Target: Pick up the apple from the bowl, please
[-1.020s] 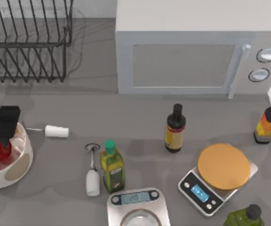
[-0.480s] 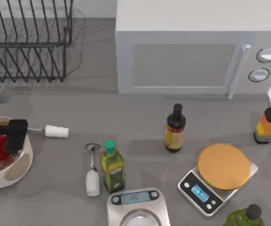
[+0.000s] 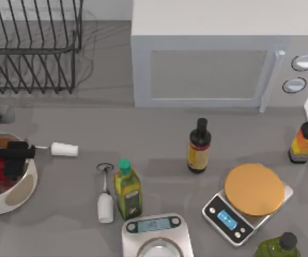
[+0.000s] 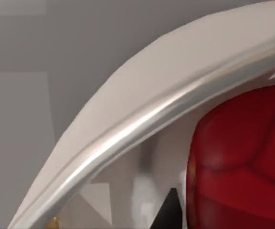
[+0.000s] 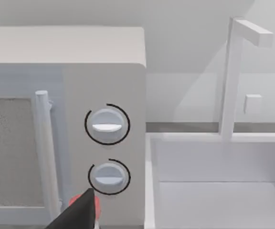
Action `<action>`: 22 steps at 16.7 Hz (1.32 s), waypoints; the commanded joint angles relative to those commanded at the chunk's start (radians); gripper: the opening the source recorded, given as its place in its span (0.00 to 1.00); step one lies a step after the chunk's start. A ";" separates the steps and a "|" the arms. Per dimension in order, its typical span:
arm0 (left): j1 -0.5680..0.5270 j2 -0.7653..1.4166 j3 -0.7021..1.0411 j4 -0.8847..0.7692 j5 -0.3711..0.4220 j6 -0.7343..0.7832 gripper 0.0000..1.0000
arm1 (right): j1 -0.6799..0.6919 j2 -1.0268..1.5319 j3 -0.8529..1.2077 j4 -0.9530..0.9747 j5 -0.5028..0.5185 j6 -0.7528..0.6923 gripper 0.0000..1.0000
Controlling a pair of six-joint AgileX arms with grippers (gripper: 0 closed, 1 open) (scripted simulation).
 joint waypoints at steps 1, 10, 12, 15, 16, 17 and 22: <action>0.000 0.000 0.000 0.000 0.000 0.000 0.92 | 0.000 0.000 0.000 0.000 0.000 0.000 1.00; 0.000 0.000 0.000 0.000 0.000 0.000 0.25 | 0.000 0.000 0.000 0.000 0.000 0.000 1.00; 0.000 0.000 0.000 0.000 0.000 0.000 0.10 | 0.000 0.000 0.000 0.000 0.000 0.000 1.00; 0.000 0.000 0.000 0.000 0.000 0.000 0.00 | 0.000 0.000 0.000 0.000 0.000 0.000 1.00; 0.000 0.000 0.000 0.000 0.000 0.000 0.00 | 0.000 0.000 0.000 0.000 0.000 0.000 1.00; 0.000 0.000 0.000 0.000 0.000 0.000 0.00 | 0.000 0.000 0.000 0.000 0.000 0.000 1.00; -0.005 -0.039 0.035 -0.011 0.009 -0.003 0.00 | 0.000 0.000 0.000 0.000 0.000 0.000 1.00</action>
